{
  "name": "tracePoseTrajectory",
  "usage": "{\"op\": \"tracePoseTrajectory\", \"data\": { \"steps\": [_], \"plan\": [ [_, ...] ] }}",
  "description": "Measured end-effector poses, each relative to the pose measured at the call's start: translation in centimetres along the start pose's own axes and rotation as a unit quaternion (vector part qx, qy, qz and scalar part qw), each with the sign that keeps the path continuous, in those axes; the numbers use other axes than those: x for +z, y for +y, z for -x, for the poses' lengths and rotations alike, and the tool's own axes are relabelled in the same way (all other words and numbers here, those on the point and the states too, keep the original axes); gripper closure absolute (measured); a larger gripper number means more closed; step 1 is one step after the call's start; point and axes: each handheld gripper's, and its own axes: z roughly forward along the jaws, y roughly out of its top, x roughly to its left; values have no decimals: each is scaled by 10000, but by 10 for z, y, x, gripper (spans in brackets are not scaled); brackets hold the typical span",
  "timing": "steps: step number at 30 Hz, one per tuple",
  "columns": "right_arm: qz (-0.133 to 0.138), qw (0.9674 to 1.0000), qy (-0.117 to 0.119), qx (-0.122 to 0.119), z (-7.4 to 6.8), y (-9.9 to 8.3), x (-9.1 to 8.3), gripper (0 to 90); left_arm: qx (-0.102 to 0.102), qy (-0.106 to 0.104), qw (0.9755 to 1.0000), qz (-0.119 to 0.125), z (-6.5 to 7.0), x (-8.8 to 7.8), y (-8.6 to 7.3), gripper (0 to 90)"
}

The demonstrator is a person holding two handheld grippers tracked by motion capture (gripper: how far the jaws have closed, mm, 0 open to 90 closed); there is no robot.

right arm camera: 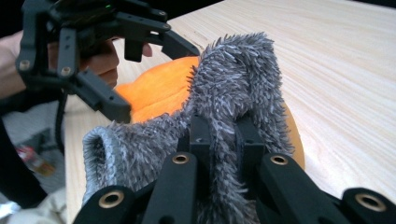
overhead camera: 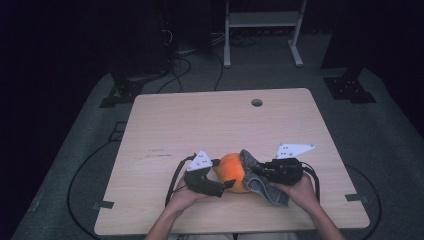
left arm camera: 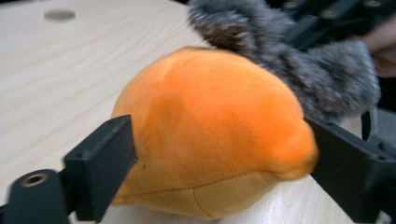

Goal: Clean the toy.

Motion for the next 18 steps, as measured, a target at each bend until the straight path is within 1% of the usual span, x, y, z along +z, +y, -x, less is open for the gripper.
{"op": "tracePoseTrajectory", "data": {
  "steps": [1,2,3,4,5,6,7,8,9,10,11,12,13,14,15,16,17,18],
  "plan": [
    [-23,10000,-24,-79,-3,0,0,804,-156,24,9999,33,1,2,-2,139],
    [-23,10000,-24,-79,-3,0,0,804,-156,24,9999,33,1,2,-2,195],
    [-17,9999,-39,-94,-3,1,1,804,126,228,9996,100,4,1,-2,251],
    [-17,9999,-39,-94,-3,1,1,804,126,228,9996,100,4,1,-2,306],
    [36,9999,-51,-102,-5,1,1,804,412,423,9980,224,7,-2,1,340],
    [55,9999,-52,-119,-7,2,1,805,604,476,9967,270,8,-4,3,361],
    [77,9998,-50,-147,-8,2,1,805,669,473,9962,283,8,-5,5,368],
    [80,9998,-64,-168,-9,2,2,805,669,473,9962,283,8,-5,5,360],
    [73,9998,-64,-177,-10,2,2,805,550,253,9978,258,4,-6,5,330],
    [56,9999,-42,-134,-9,1,2,805,255,36,9993,255,0,-6,4,275],
    [51,9999,-3,-101,-9,0,2,806,4,-97,9996,250,-4,-6,3,226],
    [48,9999,60,-83,-9,-1,4,805,-96,-116,9996,255,-5,-5,2,209],
    [19,9999,78,-89,-10,-2,5,806,-4,-73,9998,211,-5,-4,0,222],
    [19,9999,78,-89,-10,-2,5,806,-4,-73,9998,211,-5,-4,0,256],
    [-51,9998,18,-214,-13,0,7,805,134,38,9996,245,-3,-4,-3,292],
    [-69,9997,-8,-254,-13,2,6,805,134,38,9996,245,-3,-4,-3,318],
    [-31,9996,-64,-276,-15,4,4,805,194,112,9994,250,-1,-4,-3,339],
    [-31,9996,-64,-276,-15,4,4,805,345,189,9990,220,2,-4,-2,339]
  ]
}}
